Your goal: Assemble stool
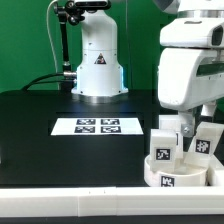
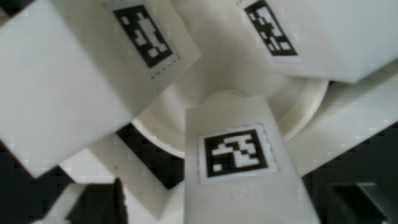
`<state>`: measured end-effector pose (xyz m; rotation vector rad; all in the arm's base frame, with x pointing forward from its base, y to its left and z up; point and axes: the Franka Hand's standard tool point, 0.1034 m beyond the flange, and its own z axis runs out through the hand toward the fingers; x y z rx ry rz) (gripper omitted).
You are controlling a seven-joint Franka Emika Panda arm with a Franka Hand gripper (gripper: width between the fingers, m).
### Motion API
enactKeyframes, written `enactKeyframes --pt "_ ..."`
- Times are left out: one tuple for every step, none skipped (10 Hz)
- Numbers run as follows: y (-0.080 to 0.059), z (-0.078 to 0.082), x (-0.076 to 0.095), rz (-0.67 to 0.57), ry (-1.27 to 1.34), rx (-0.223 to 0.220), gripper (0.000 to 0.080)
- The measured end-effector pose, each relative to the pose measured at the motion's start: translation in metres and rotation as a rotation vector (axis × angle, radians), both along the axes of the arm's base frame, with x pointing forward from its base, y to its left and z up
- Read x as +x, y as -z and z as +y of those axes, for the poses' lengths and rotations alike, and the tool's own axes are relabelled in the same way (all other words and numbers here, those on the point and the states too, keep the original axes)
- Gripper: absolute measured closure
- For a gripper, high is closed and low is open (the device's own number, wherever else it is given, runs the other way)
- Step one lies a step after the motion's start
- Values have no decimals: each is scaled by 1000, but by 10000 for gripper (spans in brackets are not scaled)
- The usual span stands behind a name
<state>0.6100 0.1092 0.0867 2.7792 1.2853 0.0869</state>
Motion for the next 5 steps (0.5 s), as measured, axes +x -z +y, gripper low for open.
enactKeyframes --pt "0 -1 0 0 1 0 435" --pt "0 -1 0 0 2 -1 462" --pt "0 -1 0 0 3 -1 462" --pt "0 -1 0 -1 15 0 462" --pt "0 -2 0 -2 46 3 462"
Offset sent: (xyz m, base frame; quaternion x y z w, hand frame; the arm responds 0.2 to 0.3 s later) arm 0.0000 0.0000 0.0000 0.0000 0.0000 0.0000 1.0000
